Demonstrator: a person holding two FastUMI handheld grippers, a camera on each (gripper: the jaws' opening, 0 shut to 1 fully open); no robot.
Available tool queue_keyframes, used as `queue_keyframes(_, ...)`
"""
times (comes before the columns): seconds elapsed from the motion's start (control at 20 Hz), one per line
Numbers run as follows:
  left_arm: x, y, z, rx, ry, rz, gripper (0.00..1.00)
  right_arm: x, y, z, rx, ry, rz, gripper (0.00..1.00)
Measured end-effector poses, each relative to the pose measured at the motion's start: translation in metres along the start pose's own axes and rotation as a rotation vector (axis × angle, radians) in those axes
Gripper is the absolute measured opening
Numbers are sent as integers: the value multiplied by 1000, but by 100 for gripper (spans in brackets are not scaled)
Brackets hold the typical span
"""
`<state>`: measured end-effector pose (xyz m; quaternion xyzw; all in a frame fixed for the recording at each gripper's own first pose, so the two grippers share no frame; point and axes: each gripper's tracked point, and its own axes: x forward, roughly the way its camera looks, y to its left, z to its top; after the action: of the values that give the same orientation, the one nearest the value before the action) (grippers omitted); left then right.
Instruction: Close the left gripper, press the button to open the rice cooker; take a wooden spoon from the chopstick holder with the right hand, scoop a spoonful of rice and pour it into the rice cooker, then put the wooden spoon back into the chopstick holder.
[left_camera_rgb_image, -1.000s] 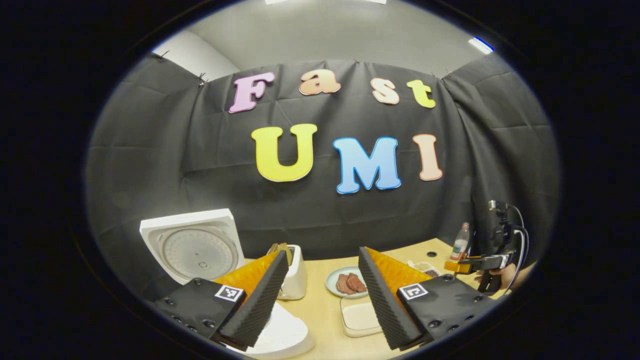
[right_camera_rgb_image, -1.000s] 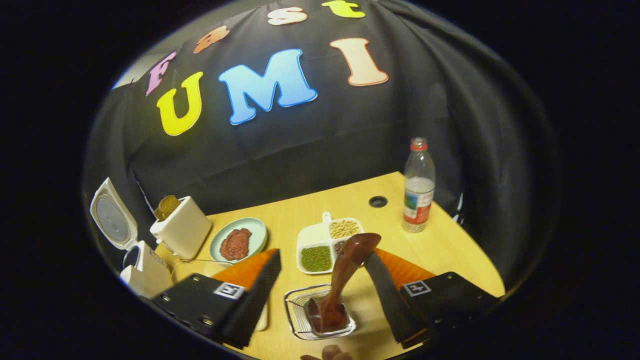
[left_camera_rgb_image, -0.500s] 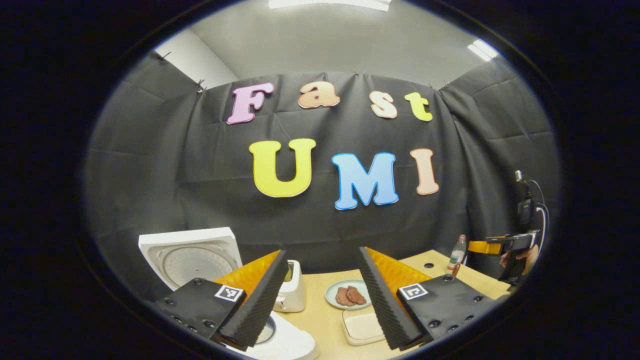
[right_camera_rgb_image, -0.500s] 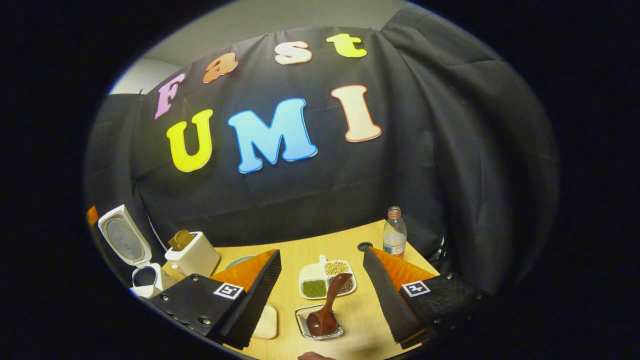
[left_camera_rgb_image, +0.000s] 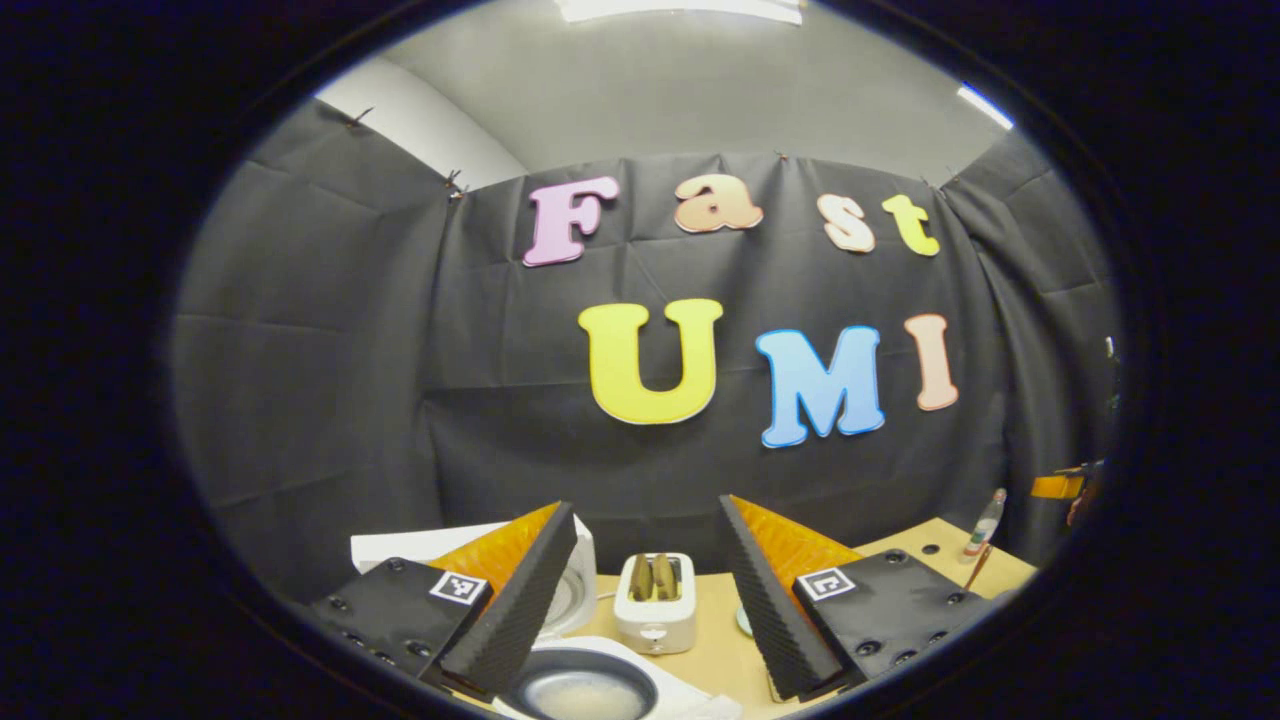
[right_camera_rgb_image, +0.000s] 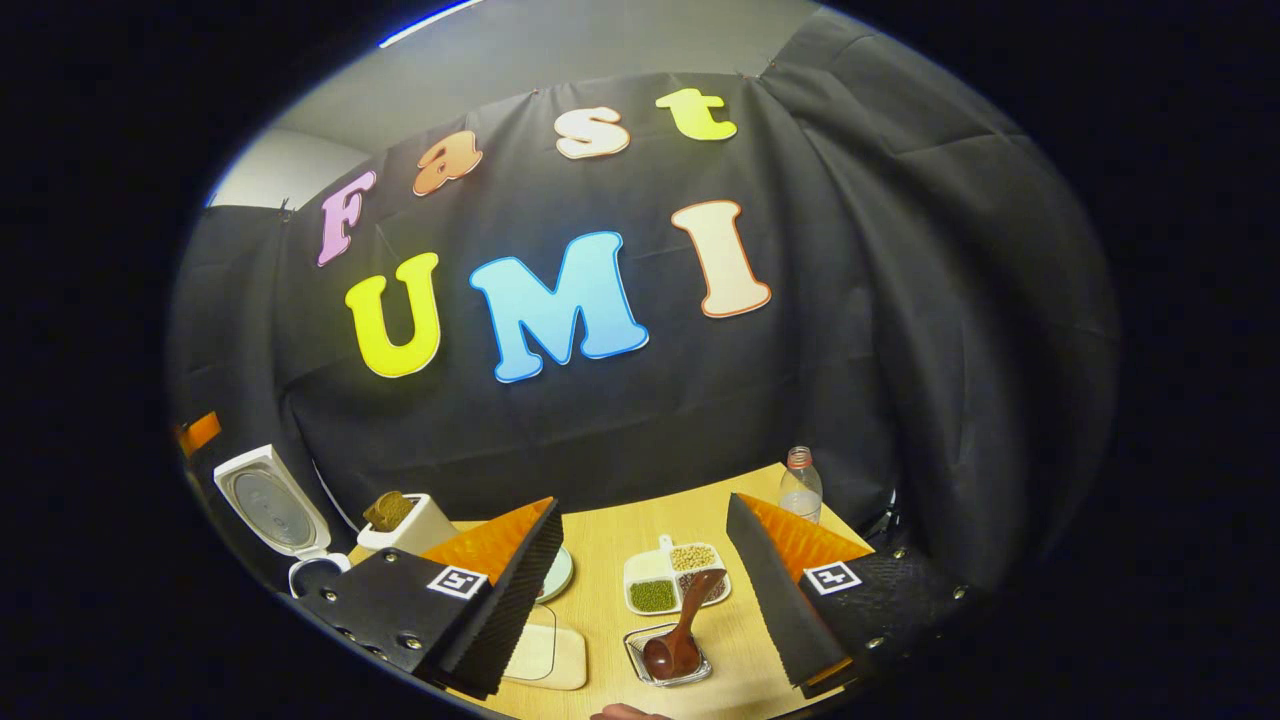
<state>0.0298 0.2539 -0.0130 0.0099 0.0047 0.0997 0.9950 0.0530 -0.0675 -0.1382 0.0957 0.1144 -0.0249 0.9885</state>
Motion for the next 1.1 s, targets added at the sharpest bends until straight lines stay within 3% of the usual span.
queue_keyframes(0.45,77,141,-27,-114,70,217,97,-3,-2,-4,-18,18,-30,99)
queue_keyframes(0.6,87,155,-38,-195,85,227,99,-3,-5,-7,-17,39,-44,99)
queue_keyframes(1.1,119,178,-90,-149,234,307,96,-1,7,-16,3,91,-14,100)
